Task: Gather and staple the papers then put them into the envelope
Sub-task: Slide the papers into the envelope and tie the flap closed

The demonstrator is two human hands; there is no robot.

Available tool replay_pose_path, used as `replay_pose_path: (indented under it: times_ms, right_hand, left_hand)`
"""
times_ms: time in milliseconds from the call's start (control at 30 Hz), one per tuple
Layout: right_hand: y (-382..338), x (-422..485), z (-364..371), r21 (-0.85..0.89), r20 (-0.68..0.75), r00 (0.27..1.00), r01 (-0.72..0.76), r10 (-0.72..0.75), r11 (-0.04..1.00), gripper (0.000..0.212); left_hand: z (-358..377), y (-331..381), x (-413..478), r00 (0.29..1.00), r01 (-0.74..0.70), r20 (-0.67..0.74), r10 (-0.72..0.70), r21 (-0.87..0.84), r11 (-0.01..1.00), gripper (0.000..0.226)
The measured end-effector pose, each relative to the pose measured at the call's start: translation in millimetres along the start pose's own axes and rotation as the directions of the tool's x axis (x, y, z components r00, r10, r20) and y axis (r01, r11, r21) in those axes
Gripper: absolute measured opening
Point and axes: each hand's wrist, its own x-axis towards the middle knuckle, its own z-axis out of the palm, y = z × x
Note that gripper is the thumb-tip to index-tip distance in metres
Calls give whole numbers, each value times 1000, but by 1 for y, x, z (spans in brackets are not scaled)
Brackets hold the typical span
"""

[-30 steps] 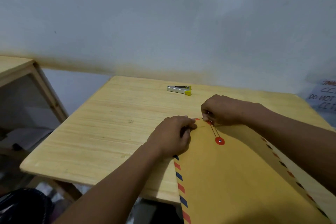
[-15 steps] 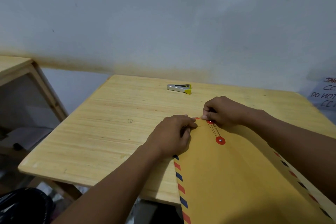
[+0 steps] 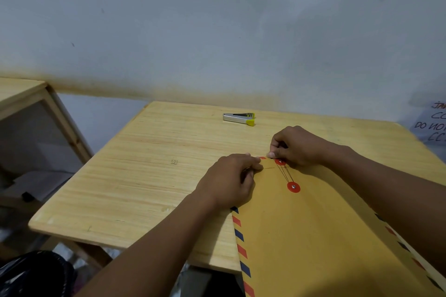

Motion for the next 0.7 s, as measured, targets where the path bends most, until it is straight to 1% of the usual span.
replay_pose_path:
  times_ms: [267,500,633,700]
  right_hand:
    - [5,0,0,51,-22,999,-31,32,998,13]
    - [10,2,-2,18,2,997,-72,72,997,15]
    - [14,2,0,12,-17,997,-81,81,997,15]
    - [15,2,3,22,-31,996,-79,80,997,15]
  left_hand:
    - [-1,0,0,1000,0,3,0,-10,1000,36]
    - [-1,0,0,1000,1,1,-1,-14,1000,36]
    - [-1,1,0,1000,9,7,-9,-4,1000,36]
    - [-1,2,0,1000,9,15,-10,27,1000,37]
